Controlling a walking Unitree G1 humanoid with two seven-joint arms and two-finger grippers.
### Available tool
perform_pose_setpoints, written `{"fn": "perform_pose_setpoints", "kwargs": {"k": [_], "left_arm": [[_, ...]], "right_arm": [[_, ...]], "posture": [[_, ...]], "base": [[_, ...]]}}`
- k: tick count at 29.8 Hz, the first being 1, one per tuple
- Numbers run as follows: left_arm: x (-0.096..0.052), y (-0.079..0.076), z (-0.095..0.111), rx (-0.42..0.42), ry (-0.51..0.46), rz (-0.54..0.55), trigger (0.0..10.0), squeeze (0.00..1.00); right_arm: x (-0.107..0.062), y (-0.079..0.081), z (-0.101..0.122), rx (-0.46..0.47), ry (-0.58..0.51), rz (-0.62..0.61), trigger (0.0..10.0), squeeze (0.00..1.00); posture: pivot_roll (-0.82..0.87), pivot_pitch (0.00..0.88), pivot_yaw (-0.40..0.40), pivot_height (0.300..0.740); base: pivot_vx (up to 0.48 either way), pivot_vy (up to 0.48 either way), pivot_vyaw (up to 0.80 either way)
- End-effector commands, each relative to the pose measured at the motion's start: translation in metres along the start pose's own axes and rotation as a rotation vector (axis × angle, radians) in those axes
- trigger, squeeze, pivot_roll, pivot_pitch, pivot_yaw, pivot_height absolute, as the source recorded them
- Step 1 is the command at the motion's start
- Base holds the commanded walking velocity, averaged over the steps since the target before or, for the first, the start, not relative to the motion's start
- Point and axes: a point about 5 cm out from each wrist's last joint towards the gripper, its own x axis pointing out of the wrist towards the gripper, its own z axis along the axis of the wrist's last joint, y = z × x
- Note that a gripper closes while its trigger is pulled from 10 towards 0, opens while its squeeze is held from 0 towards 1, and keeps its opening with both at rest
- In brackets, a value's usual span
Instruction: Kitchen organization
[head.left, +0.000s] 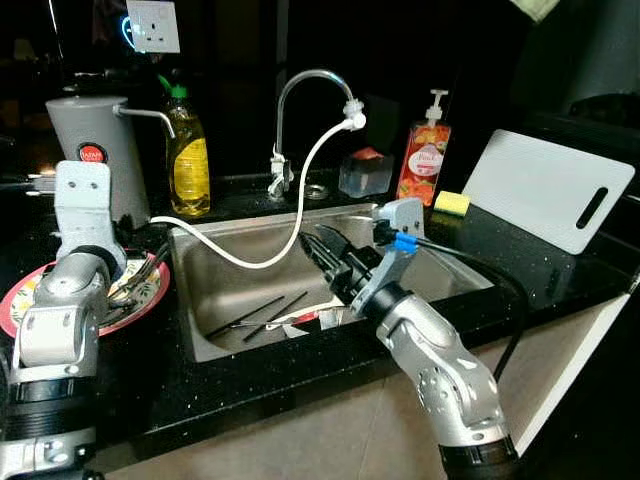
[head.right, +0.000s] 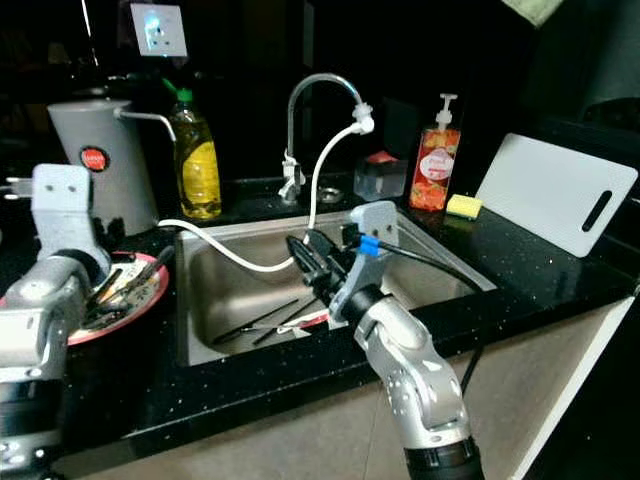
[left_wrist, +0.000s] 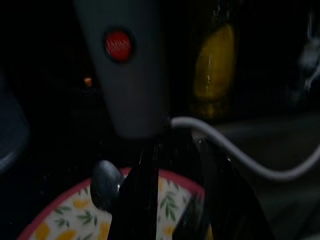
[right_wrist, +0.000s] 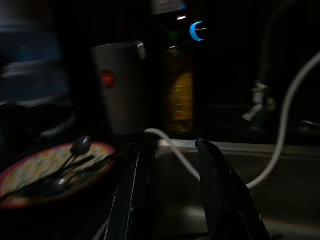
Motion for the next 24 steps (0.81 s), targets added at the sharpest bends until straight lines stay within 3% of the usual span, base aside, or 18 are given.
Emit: {"fn": "perform_pose_setpoints", "kwargs": {"k": [1,3,4,6,11,14,19,22,24], "left_arm": [[-0.004,-0.004,-0.001,-0.003,-0.049,-0.014,10.0,0.0],[-0.007,-0.007,-0.002,-0.024,-0.084,-0.048,10.0,0.0],[-0.014,-0.016,-0.003,-0.051,-0.156,-0.153,10.0,0.0],[-0.016,-0.019,-0.003,-0.051,-0.178,-0.18,10.0,0.0],[-0.016,-0.021,-0.01,-0.015,-0.166,-0.146,10.0,0.0],[-0.02,-0.029,-0.018,-0.02,-0.143,-0.191,10.0,0.0],[-0.02,-0.028,-0.019,-0.021,-0.141,-0.182,10.0,0.0],[-0.022,-0.031,-0.013,-0.025,-0.142,-0.217,10.0,0.0],[-0.031,-0.035,-0.01,-0.025,-0.112,-0.293,10.0,0.0]], "right_arm": [[0.001,-0.007,0.003,-0.013,-0.019,-0.053,10.0,0.0],[0.001,-0.008,0.003,-0.01,-0.022,-0.075,10.0,0.0],[0.001,-0.014,0.003,-0.009,-0.024,-0.135,10.0,0.0],[0.0,-0.016,0.003,-0.012,-0.024,-0.16,10.0,0.0],[-0.001,-0.022,0.001,-0.018,-0.018,-0.231,10.0,0.0],[-0.002,-0.02,-0.007,-0.024,0.005,-0.248,10.0,0.0],[-0.003,-0.018,-0.01,-0.023,0.013,-0.251,10.0,0.0],[-0.004,-0.018,-0.013,-0.043,0.019,-0.254,10.0,0.0],[-0.005,-0.019,-0.013,-0.063,0.016,-0.27,10.0,0.0]], "posture": [[-0.05,0.0,-0.069,0.74],[-0.05,0.0,-0.069,0.74],[-0.05,0.0,-0.079,0.74],[-0.06,0.0,-0.082,0.74],[-0.06,0.002,-0.084,0.74],[-0.06,0.01,-0.084,0.74],[-0.06,0.018,-0.088,0.74],[-0.05,0.024,-0.079,0.74],[-0.04,0.027,-0.07,0.74]], "base": [[0.0,0.0,0.0],[0.0,0.0,0.0],[0.0,0.0,0.0],[0.0,0.0,0.0],[0.0,0.0,0.0],[0.0,0.0,0.0],[0.0,0.0,0.0],[0.0,0.0,0.0],[0.0,0.0,0.0]]}}
